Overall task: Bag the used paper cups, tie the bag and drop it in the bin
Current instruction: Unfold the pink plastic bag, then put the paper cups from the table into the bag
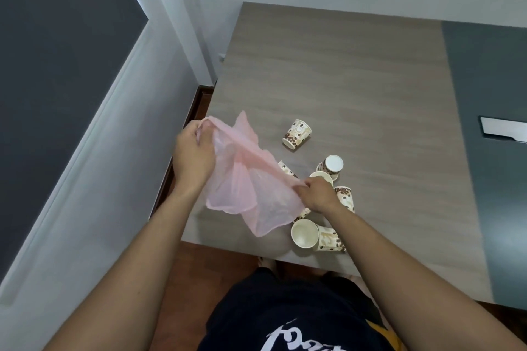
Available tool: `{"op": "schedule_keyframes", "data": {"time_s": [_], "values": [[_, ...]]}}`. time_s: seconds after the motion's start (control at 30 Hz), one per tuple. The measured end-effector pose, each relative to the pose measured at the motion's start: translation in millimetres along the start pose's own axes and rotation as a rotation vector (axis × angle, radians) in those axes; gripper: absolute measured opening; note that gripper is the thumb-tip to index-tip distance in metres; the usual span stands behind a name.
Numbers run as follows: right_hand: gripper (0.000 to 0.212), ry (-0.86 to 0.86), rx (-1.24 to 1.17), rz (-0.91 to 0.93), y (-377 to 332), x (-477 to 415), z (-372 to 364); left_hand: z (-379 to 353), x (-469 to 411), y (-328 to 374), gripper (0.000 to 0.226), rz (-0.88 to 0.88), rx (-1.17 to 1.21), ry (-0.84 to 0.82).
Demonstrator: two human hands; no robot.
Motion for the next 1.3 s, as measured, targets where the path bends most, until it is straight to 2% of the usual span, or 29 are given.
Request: {"op": "schedule_keyframes", "data": {"time_s": [0.07, 0.13, 0.2, 0.27, 0.33, 0.43, 0.53, 0.6, 0.63, 0.7, 0.77, 0.83, 0.93, 1.03, 1.13, 1.3], "values": [[0.041, 0.039, -0.078, -0.080, 10.2, -4.7, 8.1, -12.6, -0.7, 6.9, 0.054, -0.049, -0.308, -0.226], [0.039, 0.066, -0.188, -0.153, 22.3, -7.6, 14.6, -12.4, 1.2, -3.0, 0.057, 0.010, -0.653, -0.396], [0.032, 0.068, -0.300, -0.175, 31.7, -10.5, 16.2, 16.3, -7.8, -9.6, 0.049, 0.112, -0.849, -0.321], [0.025, -0.008, -0.451, -0.128, 29.8, -9.8, 9.2, 54.2, -19.6, -8.6, 0.056, 0.175, -0.904, -0.135], [0.024, -0.078, -0.532, -0.039, 21.4, -4.6, 2.8, 76.7, -27.5, -10.1, 0.058, 0.193, -0.924, -0.051], [0.035, -0.045, -0.425, 0.121, 16.7, 7.4, 6.1, 73.6, -31.2, -14.7, 0.052, 0.098, -0.835, -0.051], [0.081, -0.195, -0.136, 0.206, 24.5, 23.1, -12.8, 33.9, -13.2, -18.6, 0.055, 0.000, -0.653, -0.148], [0.118, -0.295, 0.081, 0.214, 37.5, 32.3, -33.2, 2.6, 4.3, -29.6, 0.061, 0.006, -0.553, -0.237], [0.126, -0.323, 0.178, 0.221, 42.7, 36.3, -42.4, -9.9, 12.4, -35.7, 0.064, 0.019, -0.503, -0.260], [0.123, -0.326, 0.391, 0.249, 51.8, 41.0, -59.1, -28.5, 27.0, -45.8, 0.067, 0.044, -0.418, -0.269], [0.107, -0.267, 0.627, 0.301, 55.4, 43.4, -73.1, -41.3, 40.9, -56.1, 0.067, 0.090, -0.320, -0.265], [0.094, -0.172, 0.758, 0.320, 53.4, 44.1, -78.1, -51.9, 52.2, -63.2, 0.067, 0.118, -0.236, -0.280], [0.091, -0.099, 0.709, 0.302, 50.1, 45.4, -73.6, -60.3, 61.5, -65.5, 0.069, 0.088, -0.180, -0.290], [0.094, -0.073, 0.432, 0.188, 48.7, 47.5, -49.5, -60.3, 63.8, -67.0, 0.069, 0.042, -0.146, -0.265], [0.090, 0.027, 0.151, 0.099, 41.8, 53.9, -19.1, -61.8, 66.1, -66.6, 0.066, 0.002, -0.123, -0.276], [0.099, 0.111, -0.202, 0.112, -1.9, 61.3, 7.1, -81.3, 77.5, -58.4, 0.064, -0.063, -0.093, -0.376]]}}
Point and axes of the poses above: each hand's wrist, its own x-axis away from the middle knuckle, its own z-axis out of the back of the hand, y = z × x, the point moved 10 cm from there along -x, towards the middle knuckle, and after that the axes turned 8 degrees about x, right-handed, at the moved point
